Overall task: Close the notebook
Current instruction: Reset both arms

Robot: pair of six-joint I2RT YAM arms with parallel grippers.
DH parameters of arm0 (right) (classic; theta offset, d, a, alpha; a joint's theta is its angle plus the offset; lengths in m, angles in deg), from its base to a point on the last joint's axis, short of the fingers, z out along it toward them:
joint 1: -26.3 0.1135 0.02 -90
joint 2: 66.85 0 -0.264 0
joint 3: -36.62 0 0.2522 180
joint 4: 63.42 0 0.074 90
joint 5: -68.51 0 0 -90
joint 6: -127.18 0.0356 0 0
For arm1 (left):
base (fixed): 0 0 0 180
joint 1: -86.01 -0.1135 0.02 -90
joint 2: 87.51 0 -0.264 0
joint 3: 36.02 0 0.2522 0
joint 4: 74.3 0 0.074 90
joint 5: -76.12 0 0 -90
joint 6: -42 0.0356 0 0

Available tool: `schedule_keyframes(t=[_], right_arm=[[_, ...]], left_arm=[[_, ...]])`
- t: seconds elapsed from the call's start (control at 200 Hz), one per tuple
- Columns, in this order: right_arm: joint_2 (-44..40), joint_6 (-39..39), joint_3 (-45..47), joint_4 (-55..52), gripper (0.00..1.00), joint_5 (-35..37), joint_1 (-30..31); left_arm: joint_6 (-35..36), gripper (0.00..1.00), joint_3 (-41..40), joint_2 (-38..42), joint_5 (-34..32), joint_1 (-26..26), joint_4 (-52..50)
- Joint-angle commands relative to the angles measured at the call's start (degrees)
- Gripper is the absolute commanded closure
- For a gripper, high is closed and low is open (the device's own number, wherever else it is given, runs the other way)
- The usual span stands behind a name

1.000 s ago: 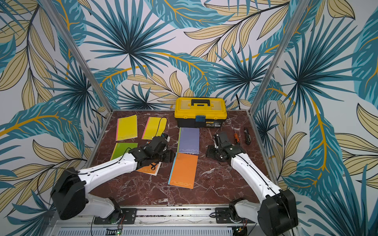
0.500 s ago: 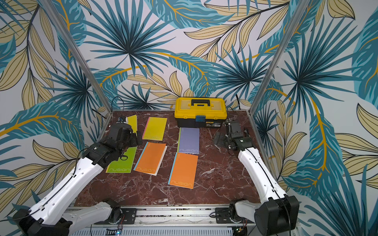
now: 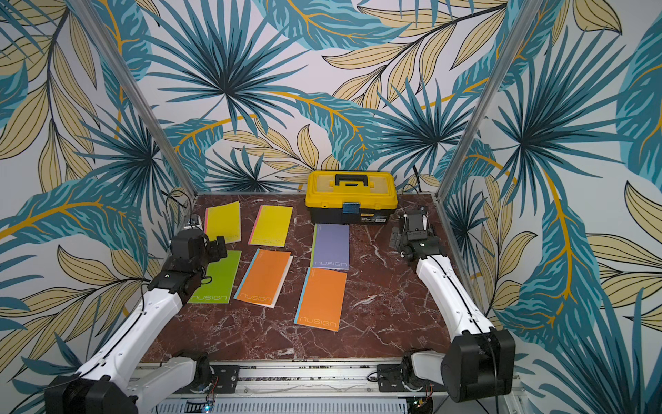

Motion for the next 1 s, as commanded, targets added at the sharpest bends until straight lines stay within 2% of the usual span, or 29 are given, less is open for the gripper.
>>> schedule_keyframes(t=[0.0, 0.09, 0.14, 0.275, 0.37, 0.471, 0.601, 0.696, 0.806, 0.881, 0.996], right_arm=[[-2.88, -4.04, 6.41, 13.12, 0.01, -1.88, -2.27], [-2.07, -5.15, 10.77, 21.61, 0.0, -5.81, -3.73], [-0.13, -5.79, 11.64, 23.2, 0.0, -6.0, -4.02], [3.73, -6.04, 12.63, 24.05, 0.01, -8.12, -5.31], [1.58, -8.79, 18.21, 32.61, 0.01, -9.76, -5.83], [-0.49, -8.37, 22.58, 39.49, 0.0, -11.75, -7.23], [0.42, -7.7, 26.15, 47.31, 0.0, -16.75, -8.05], [3.41, -8.36, 28.25, 53.47, 0.01, -21.89, -8.05], [7.08, -8.05, 31.84, 64.06, 0.0, -25.88, -8.05], [10.16, -11.0, 33.52, 70.85, 0.0, -30.87, -7.77], [10.42, -11.52, 33.93, 71.49, 0.01, -31.11, -7.26]], left_arm=[[0.66, 0.0, -9.82, 0.11, 8.44, -4.34, 24.08], [0.48, 0.0, -18.02, -3.75, 10.18, -6.78, 41.93], [0.65, 0.0, -19.96, -7.75, 11.31, -7.65, 47.98], [0.92, 0.0, -21.57, -16.27, 14.42, -7.95, 58.08], [1.23, 0.0, -20.88, -19.82, 15.53, -7.94, 61.58], [1.43, 0.0, -20.27, -25.34, 16.62, -8.0, 66.55], [1.95, 0.0, -19.62, -31.58, 19.67, -7.95, 71.44], [2.22, 0.0, -17.84, -29.8, 20.57, -7.95, 64.93], [2.84, 0.0, -17.92, -30.76, 21.89, -7.94, 66.68], [3.38, 0.0, -17.35, -30.9, 22.96, -7.84, 66.01], [4.84, 0.0, -16.29, -30.74, 26.15, -7.72, 63.53]])
